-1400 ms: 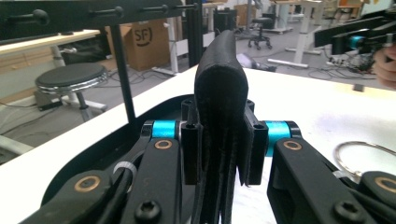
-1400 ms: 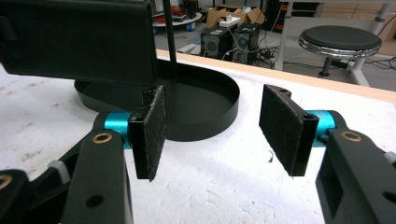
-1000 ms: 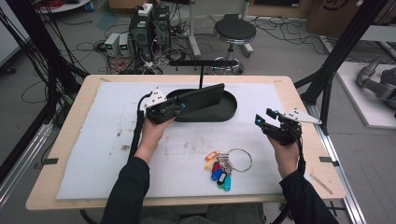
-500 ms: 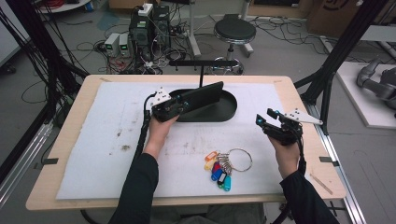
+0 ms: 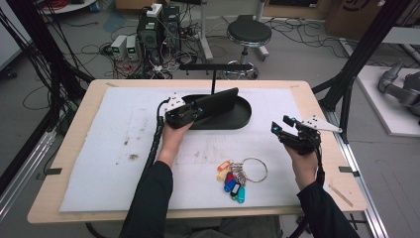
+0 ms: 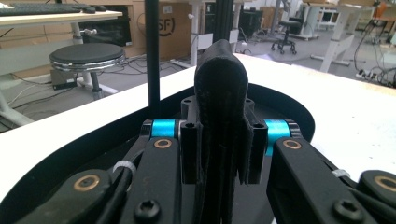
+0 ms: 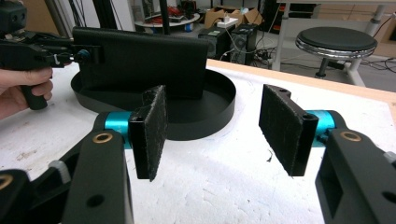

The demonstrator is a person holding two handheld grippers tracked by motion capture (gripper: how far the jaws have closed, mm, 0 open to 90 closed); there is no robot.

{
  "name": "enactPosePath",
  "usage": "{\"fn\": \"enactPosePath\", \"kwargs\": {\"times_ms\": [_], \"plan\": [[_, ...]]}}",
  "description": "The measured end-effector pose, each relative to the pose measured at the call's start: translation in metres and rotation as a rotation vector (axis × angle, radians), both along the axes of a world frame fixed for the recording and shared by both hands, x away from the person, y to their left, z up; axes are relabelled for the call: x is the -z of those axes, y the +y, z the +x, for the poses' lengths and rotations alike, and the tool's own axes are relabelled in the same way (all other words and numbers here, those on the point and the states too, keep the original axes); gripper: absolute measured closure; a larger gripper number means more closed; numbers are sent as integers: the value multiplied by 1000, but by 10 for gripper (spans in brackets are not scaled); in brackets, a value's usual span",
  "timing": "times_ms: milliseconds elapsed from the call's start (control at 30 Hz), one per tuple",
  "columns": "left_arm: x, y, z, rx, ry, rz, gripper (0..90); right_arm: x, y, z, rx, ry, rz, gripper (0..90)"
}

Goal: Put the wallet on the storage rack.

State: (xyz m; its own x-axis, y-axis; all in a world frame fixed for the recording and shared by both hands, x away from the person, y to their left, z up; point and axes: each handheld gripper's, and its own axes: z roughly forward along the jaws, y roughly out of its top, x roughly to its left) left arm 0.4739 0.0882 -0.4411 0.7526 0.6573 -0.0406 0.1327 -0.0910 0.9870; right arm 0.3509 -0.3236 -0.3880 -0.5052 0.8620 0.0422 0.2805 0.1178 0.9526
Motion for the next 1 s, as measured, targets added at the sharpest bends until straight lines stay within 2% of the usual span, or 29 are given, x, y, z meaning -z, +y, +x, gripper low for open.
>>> {"fn": "enactPosePath", "kwargs": {"times_ms": [233, 267, 433, 567, 600, 700, 1000], "plan": [[2, 3, 2, -5, 9, 5, 735, 0, 0, 0, -1, 4, -1, 427], [3, 5, 2, -14, 24, 15, 732, 1, 0, 0, -2, 3, -1, 427], [3, 6, 2, -18, 41, 39, 723, 1, 2, 0, -4, 6, -11, 427], [3, 6, 3, -22, 42, 47, 722, 1, 2, 0, -5, 4, -12, 427], [5, 5, 3, -24, 56, 65, 720, 1, 2, 1, -6, 5, -12, 427], [6, 3, 3, -31, 56, 86, 716, 1, 1, 1, -6, 5, -11, 426], [6, 2, 2, -44, 66, 93, 675, 1, 1, 1, -5, 4, -11, 426]]}}
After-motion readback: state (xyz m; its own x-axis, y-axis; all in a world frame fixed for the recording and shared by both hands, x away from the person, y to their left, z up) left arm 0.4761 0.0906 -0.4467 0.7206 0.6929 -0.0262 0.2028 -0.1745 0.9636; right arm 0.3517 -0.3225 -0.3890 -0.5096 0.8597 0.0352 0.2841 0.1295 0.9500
